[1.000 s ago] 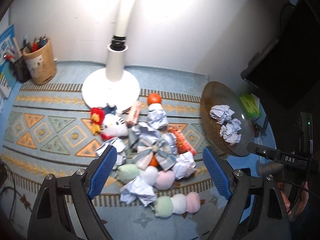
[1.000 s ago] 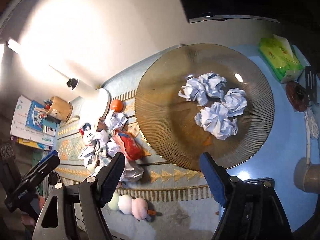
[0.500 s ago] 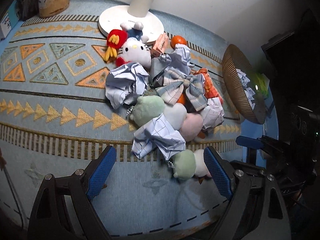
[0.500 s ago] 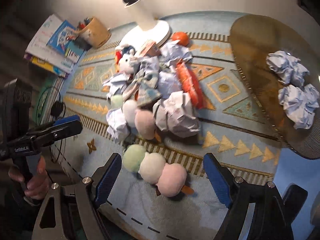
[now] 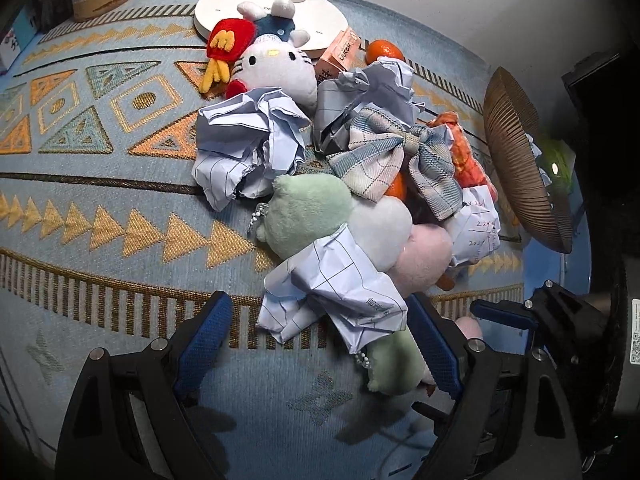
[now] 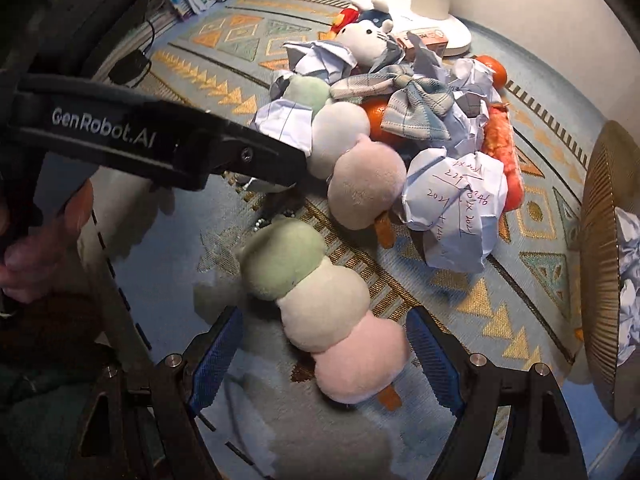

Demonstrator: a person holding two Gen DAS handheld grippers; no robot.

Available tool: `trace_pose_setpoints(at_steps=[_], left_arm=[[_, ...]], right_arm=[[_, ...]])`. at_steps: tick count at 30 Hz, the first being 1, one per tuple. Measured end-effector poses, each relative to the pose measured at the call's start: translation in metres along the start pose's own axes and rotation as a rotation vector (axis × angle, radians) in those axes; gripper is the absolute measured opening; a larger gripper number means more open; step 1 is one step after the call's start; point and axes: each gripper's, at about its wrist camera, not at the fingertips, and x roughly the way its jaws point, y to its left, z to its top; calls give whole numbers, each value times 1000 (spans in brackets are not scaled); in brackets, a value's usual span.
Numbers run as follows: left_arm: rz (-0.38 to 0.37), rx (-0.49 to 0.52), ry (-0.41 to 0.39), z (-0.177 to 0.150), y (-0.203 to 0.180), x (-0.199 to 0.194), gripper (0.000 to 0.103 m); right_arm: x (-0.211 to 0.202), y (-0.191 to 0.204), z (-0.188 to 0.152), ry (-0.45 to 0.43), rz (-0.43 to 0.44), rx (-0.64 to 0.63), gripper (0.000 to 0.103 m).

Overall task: Organize objects
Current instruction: 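Grasp checked paper with the left tool while the right tool grasps the dango plush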

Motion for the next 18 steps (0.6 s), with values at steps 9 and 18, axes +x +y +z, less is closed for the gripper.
trace_pose_setpoints(at_steps=[9, 18], left_arm=[[10, 6, -61, -11, -4, -5, 55], [6, 0, -105, -20, -4, -28, 55]], right_arm=[[23, -3, -5, 6, -64, -3, 73], [-4, -32, -14, -52, 38, 126, 58]])
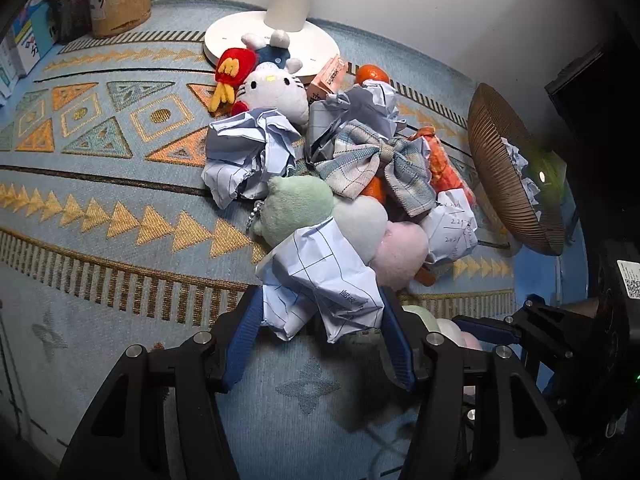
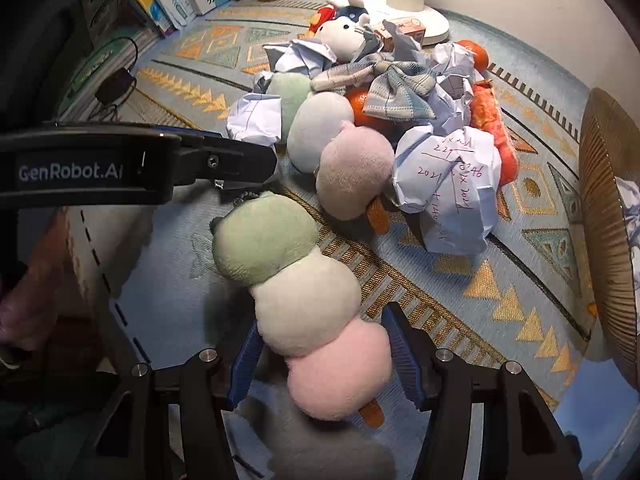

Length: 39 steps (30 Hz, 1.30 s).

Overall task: Organize objects
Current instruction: 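Grasp checked paper with the left tool while the right tool grasps the dango plush, then carry the paper and dango plush onto the plate and open both tools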

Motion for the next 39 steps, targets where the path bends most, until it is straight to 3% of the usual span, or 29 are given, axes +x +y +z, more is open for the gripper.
trace_pose_setpoints(at_steps=[7, 10, 13, 17, 21, 27, 32, 34, 37, 38, 39], left_arm=[[-11, 66, -81, 18, -27, -38, 55], [-25, 113, -123, 33, -50, -50, 55], [-44, 173, -158, 52, -78, -60, 55], [-83, 264, -192, 78, -116, -67, 55], [-118, 345, -203, 106, -154, -58, 55], [-149, 425, -142, 139, -201, -15, 55], [-161, 467, -78, 148, -226, 20, 55], [-174, 479, -64, 151, -233, 28, 57], [-167, 486, -58, 155, -240, 38, 75], [-151, 488, -46, 156, -242, 41, 84], [-135, 490, -37, 156, -243, 44, 85]], right_arm=[[-57, -19, -13, -94, 56, 109, 58], [-83, -4, -11, -156, 43, 158, 58], [-108, -15, -2, -228, 17, 233, 58], [-150, -56, -2, -313, -63, 347, 58], [-176, -105, -6, -337, -240, 463, 58], [-196, -198, -29, -347, -248, 765, 58], [-191, -243, -31, -317, -285, 852, 58], [-188, -253, -27, -309, -294, 858, 59], [-181, -265, -20, -304, -301, 863, 62], [-177, -270, -18, -304, -301, 869, 70], [-173, -274, -17, -299, -303, 877, 74]])
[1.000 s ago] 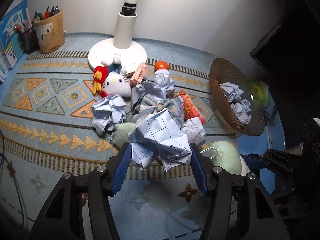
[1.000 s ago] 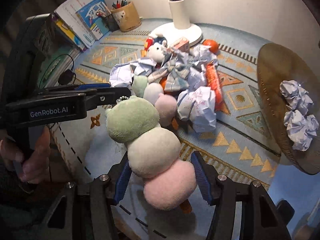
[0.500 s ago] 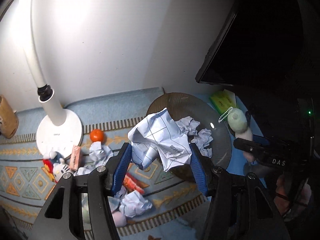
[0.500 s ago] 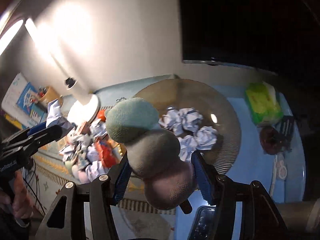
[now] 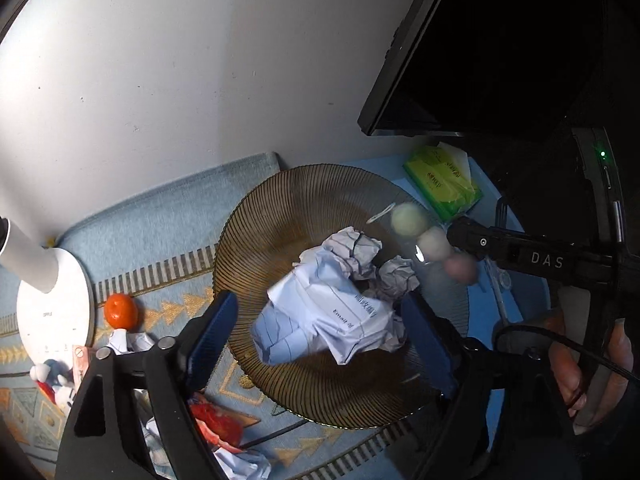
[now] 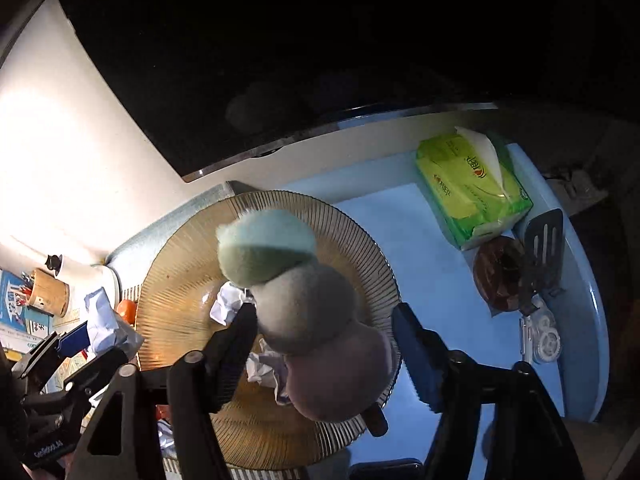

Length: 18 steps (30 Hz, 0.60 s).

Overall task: Organize objects
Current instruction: 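Carry the paper and dango plush onto the plate and open both tools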

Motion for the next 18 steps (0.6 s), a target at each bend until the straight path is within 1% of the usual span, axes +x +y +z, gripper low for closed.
trace_pose_setpoints(at_steps=[4, 8, 12, 18], left_arm=[[40, 5, 33, -7, -1, 2, 85], [51, -17, 39, -19, -1, -10, 85], [67, -39, 18, -29, 2, -30, 85], [97, -56, -20, -46, -1, -60, 85]], right_arm=[[11, -4, -1, 28, 29, 22, 74], [7, 0, -11, 40, 30, 2, 74], [0, 7, -23, 50, 49, -13, 74], [-14, 29, -42, 47, 66, -74, 74]])
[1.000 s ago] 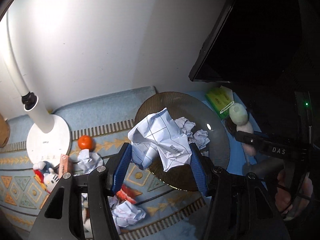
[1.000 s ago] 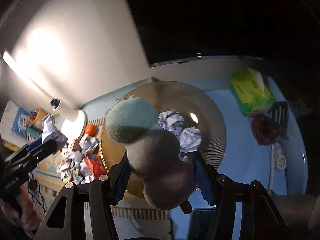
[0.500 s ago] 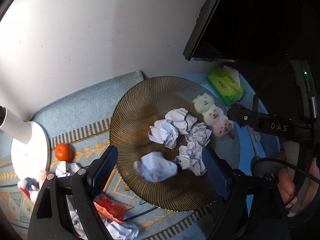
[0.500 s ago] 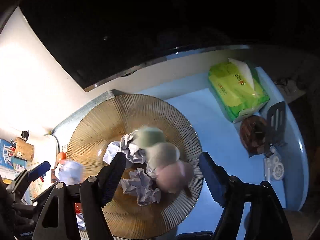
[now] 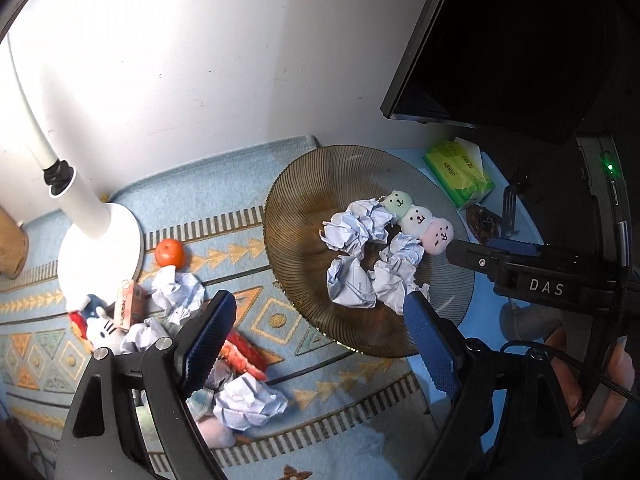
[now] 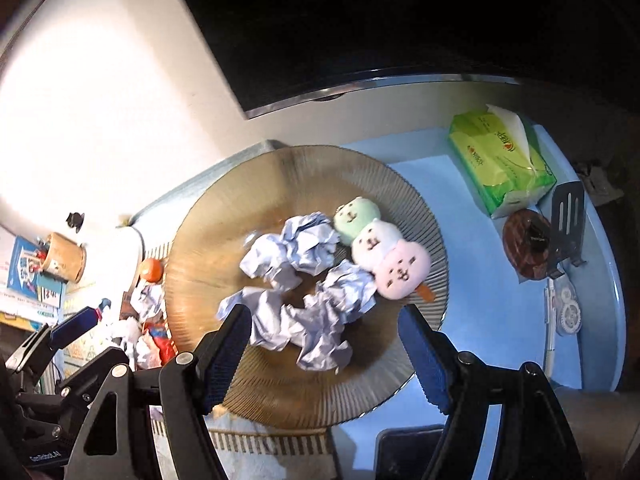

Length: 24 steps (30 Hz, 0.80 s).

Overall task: Organize objects
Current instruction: 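Carry the paper and dango plush onto the plate and open both tools, then move both tools back toward the Hello Kitty plush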

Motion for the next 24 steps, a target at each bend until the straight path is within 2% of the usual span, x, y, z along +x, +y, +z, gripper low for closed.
trace_pose_setpoints(at_steps=[11, 16, 19, 24], left_arm=[[47, -62, -2, -43, 27, -34, 85], [86, -194, 19, -83, 83, -46, 85], [136, -289, 40, -114, 124, -53, 85], [187, -407, 69, -152, 176, -62, 85]], right_arm=[[-10, 53, -34, 36, 52, -101, 74], [-8, 78, -48, 57, 74, -146, 74], [-2, 98, -59, 77, 85, -179, 74], [21, 135, -84, 154, 122, -233, 74]])
